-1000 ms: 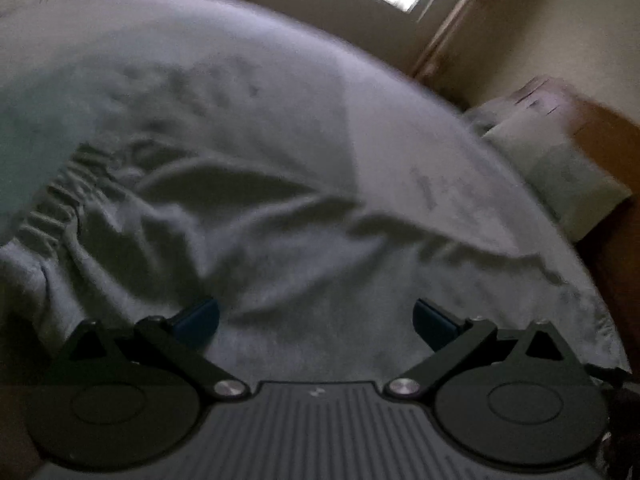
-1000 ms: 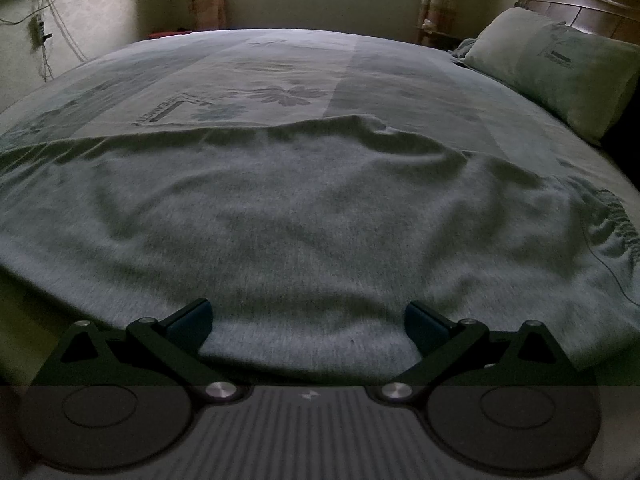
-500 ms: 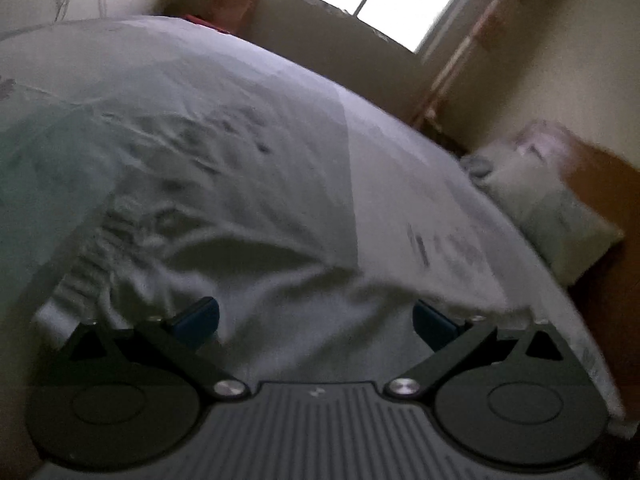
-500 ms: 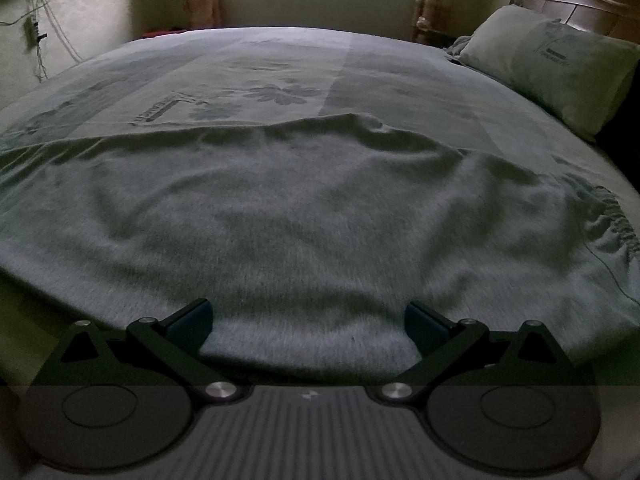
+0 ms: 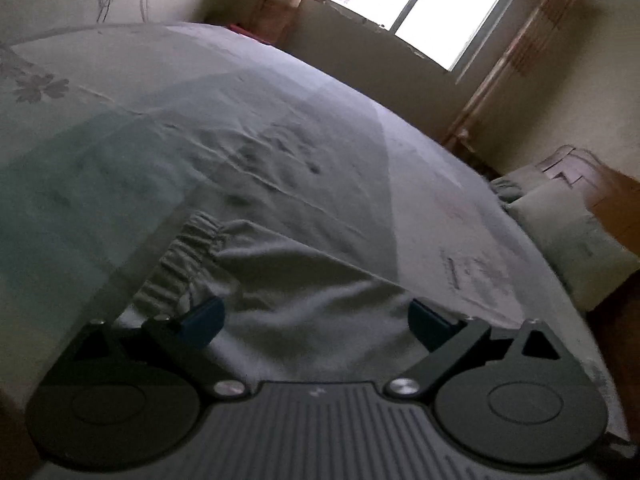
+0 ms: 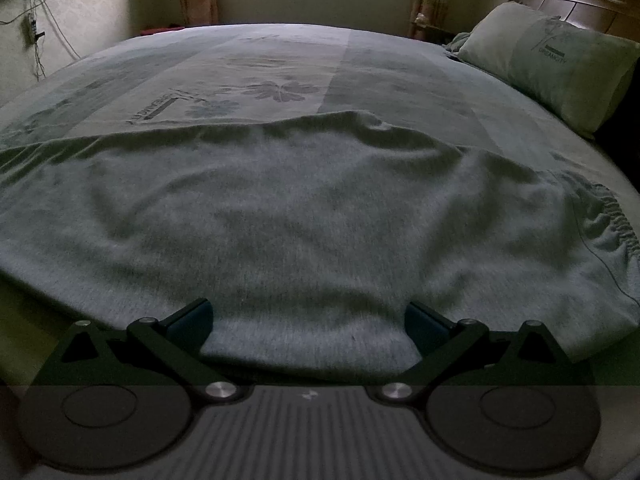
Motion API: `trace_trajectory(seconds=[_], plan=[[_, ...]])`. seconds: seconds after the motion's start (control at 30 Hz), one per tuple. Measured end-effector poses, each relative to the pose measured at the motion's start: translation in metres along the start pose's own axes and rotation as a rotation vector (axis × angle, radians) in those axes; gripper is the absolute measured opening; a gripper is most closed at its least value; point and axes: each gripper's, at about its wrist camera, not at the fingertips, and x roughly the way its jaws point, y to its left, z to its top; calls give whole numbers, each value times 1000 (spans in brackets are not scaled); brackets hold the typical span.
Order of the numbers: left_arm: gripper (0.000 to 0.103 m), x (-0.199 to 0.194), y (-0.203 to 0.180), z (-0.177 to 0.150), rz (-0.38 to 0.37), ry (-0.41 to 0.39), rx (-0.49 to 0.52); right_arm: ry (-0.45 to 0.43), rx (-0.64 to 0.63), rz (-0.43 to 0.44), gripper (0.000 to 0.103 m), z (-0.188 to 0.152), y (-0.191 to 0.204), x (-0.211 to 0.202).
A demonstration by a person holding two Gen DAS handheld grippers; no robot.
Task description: Fold clothes
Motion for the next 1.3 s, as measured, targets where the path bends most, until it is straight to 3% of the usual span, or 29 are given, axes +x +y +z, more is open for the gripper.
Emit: trace_trajectory(seconds=[0.2, 0.3, 0.4, 0.5, 0.7, 0.87, 1.07, 1.3], plan=[[98, -29, 14, -13, -33, -1, -53, 28, -30, 11, 103, 11, 5, -5], [98, -36, 25, -17, -37, 20, -115, -37, -111, 67, 103, 26, 25, -19], [98, -42, 34, -21, -33, 44, -173, -109, -300, 144, 103, 44, 72, -34], [98, -42, 36, -18, 55, 106, -172, -138, -472, 242, 102, 56, 126, -40], [98, -39, 32, -12, 60, 167, -145, -171, -765, 439, 81, 72, 239, -41], [98, -33, 30, -9, 89, 188, -106, -163, -903, 544, 69, 66, 309, -33], [98, -28, 40, -7, 71, 181, -129, -181, -1035, 574, 59, 51, 361, -25], [98, -20, 46, -5, 65, 181, -148, -250, -1186, 523, 45, 33, 400, -17]])
